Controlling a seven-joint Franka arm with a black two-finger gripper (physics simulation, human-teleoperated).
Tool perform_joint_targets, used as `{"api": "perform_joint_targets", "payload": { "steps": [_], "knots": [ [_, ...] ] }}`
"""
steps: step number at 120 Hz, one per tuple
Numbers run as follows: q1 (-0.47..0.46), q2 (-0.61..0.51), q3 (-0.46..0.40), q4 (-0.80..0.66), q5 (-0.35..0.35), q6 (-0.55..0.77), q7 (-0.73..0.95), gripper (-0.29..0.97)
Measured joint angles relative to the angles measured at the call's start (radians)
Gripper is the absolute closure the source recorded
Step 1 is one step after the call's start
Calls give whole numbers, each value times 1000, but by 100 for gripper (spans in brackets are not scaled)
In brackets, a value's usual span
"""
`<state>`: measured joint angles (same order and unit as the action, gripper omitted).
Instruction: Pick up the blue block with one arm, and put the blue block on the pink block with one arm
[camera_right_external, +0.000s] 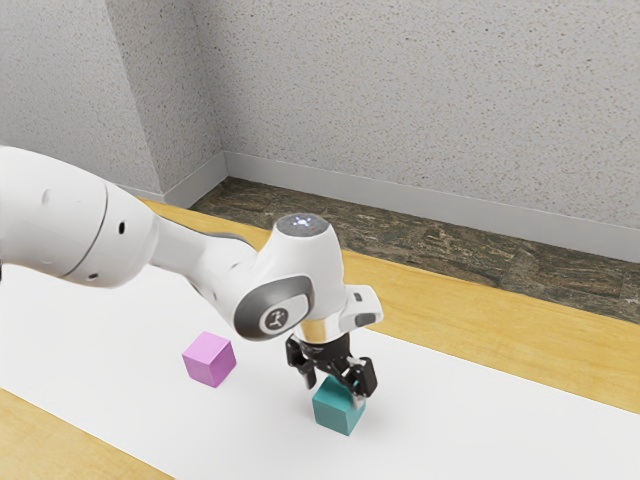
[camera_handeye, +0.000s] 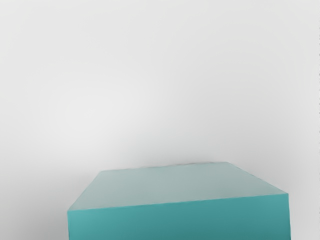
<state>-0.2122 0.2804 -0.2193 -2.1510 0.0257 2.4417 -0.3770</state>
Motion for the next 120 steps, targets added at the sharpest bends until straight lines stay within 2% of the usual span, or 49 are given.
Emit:
{"api": "perform_joint_targets", "payload": {
  "steps": [16, 97, 120],
  "knots": [
    [-1, 7, 0, 6, 0, 2, -1, 1],
    [-4, 9, -2, 5, 0, 12, -4, 24],
    [-4, 9, -1, 5, 2, 12, -8, 27]
  ]
}}
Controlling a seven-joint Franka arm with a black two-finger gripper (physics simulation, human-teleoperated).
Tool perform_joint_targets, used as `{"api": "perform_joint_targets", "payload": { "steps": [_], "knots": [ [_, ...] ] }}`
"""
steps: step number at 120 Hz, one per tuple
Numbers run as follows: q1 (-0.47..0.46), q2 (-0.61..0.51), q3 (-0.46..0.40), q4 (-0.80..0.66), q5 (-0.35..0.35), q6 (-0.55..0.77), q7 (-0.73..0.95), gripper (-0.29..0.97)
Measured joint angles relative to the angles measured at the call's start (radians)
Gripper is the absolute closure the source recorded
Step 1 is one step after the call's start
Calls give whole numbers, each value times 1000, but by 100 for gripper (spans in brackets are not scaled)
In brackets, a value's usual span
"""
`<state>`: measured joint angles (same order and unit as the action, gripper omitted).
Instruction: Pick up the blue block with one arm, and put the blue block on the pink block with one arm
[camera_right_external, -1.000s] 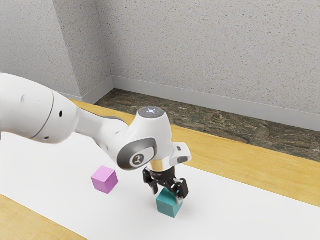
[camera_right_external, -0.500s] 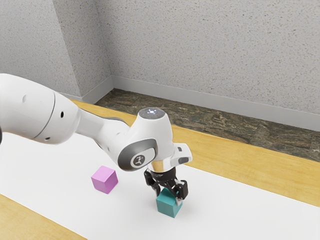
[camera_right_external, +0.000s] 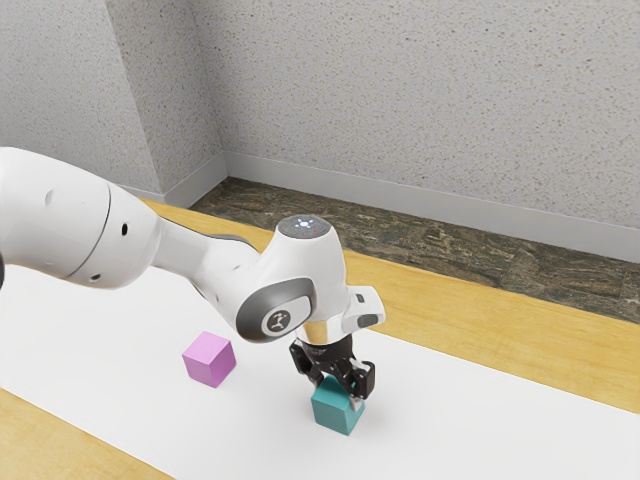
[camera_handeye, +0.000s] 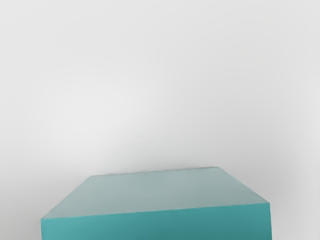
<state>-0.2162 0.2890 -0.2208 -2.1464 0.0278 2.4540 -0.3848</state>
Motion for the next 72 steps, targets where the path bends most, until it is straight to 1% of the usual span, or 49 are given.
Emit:
{"api": "perform_joint_targets", "payload": {
  "steps": [36, 52, 72],
  "knots": [
    [0, -6, 0, 2, 2, 0, -7, 30],
    [0, -29, 0, -2, 6, -3, -9, 32],
    [2, -86, 1, -8, 11, -23, -9, 33]
  ]
}}
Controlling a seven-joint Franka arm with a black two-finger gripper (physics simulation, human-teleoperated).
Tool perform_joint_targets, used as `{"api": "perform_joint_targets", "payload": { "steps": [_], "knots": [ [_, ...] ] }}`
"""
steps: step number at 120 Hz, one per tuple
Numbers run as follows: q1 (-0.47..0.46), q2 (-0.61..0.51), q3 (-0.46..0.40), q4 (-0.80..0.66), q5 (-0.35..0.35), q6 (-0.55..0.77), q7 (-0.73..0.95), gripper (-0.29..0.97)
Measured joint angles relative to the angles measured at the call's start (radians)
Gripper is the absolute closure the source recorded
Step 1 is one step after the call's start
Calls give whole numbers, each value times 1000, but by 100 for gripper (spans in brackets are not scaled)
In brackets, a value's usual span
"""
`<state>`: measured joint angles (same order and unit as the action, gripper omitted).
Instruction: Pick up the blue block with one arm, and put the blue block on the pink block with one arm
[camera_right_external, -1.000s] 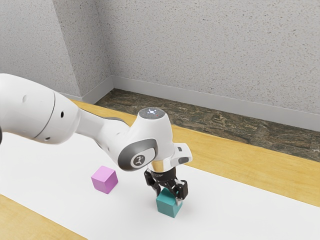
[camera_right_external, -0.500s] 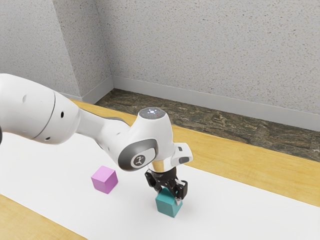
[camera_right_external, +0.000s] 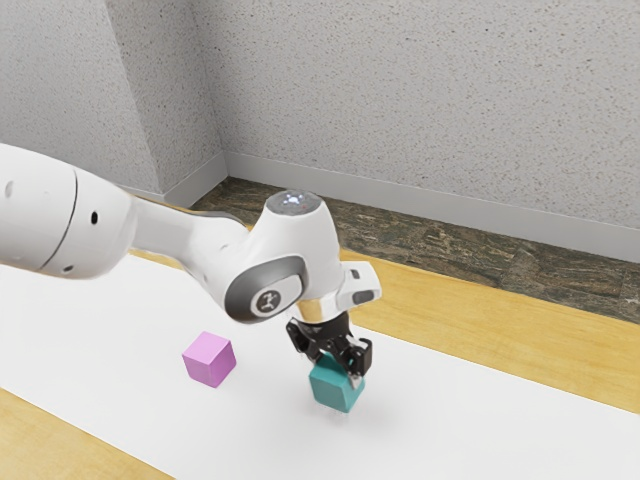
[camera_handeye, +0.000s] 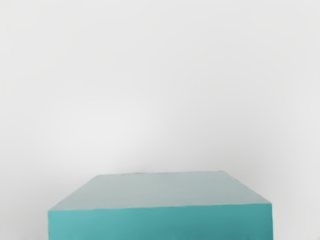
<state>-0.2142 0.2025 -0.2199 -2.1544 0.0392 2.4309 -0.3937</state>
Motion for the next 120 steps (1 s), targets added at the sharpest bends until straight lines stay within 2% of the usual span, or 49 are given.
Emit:
{"api": "perform_joint_targets", "payload": {
  "steps": [35, 62, 120],
  "knots": [
    [9, -102, 3, -21, 1, -64, 35, 33],
    [67, -151, 12, -26, 2, -114, 77, 33],
    [67, -304, 134, -41, 2, -247, 186, 33]
  ]
}}
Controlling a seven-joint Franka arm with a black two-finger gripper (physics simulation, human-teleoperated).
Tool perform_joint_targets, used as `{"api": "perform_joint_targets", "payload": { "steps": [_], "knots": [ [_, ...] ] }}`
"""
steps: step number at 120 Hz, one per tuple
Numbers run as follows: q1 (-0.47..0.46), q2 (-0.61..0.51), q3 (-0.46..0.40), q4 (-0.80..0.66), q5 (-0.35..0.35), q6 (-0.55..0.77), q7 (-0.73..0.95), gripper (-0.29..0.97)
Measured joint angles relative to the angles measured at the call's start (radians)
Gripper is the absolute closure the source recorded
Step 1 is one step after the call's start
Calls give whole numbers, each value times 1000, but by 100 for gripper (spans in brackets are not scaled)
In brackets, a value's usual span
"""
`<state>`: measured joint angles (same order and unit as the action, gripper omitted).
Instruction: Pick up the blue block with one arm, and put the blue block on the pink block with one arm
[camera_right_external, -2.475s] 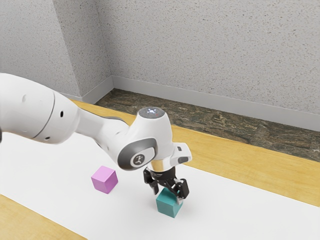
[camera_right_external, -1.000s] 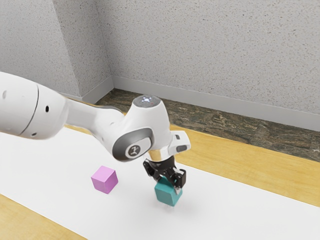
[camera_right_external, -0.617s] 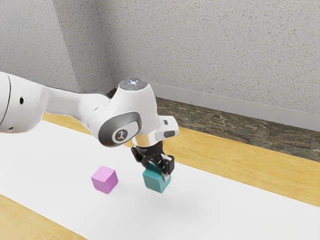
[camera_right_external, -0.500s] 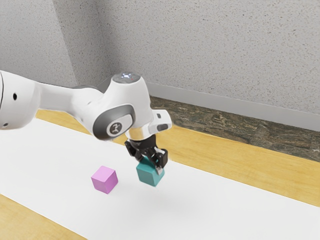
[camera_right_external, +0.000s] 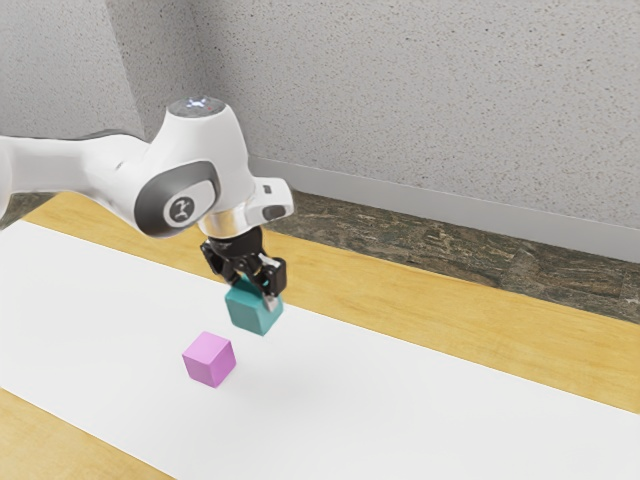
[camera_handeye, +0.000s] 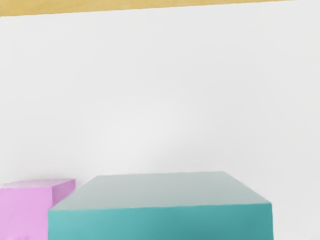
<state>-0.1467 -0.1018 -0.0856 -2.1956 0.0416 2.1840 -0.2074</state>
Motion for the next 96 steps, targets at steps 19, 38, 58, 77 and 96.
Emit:
{"api": "perform_joint_targets", "payload": {
  "steps": [19, 38, 58, 77, 96],
  "knots": [
    [3, -22, 56, 1, 13, -51, 35, 33],
    [0, -43, 79, 0, 22, -81, 86, 33],
    [0, -65, 104, -3, 26, -104, 150, 33],
    [-3, -68, 133, -4, 28, -114, 208, 33],
    [-1, -72, 157, -9, 28, -118, 257, 33]
  ]
}}
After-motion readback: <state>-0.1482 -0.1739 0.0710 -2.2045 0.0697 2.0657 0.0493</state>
